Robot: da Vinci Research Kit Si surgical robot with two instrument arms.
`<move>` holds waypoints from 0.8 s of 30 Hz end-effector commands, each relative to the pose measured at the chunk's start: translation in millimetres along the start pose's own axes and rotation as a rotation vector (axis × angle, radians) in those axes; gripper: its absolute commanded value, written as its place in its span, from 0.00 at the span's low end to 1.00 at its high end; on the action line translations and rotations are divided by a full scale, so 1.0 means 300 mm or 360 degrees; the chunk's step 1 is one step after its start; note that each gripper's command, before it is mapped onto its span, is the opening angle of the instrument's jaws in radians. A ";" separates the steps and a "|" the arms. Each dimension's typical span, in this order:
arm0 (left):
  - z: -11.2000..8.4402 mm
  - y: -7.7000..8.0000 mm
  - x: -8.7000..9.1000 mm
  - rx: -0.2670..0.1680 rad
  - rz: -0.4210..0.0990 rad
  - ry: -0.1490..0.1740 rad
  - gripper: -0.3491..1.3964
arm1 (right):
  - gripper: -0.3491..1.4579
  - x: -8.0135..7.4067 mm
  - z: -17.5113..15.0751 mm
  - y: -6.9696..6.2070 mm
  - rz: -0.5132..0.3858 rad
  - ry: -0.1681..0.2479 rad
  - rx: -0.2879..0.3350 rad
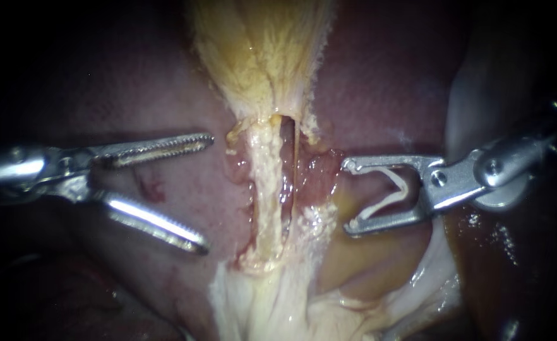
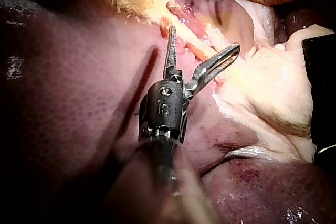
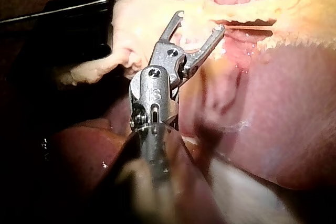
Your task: Grabbing gallbladder
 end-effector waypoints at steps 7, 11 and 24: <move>0.0009 0.0013 0.0002 -0.0018 0.0000 0.0001 0.77 | 0.47 0.0001 0.000 0.0000 0.0000 0.0000 0.0000; 0.0027 0.0051 0.0007 -0.0059 -0.0029 0.0001 0.76 | 0.47 0.0001 0.000 0.0000 0.0000 0.0000 0.0000; 0.0120 0.0246 0.0059 -0.0175 -0.0193 -0.0003 0.63 | 0.47 0.0001 0.000 0.0000 0.0000 0.0000 0.0000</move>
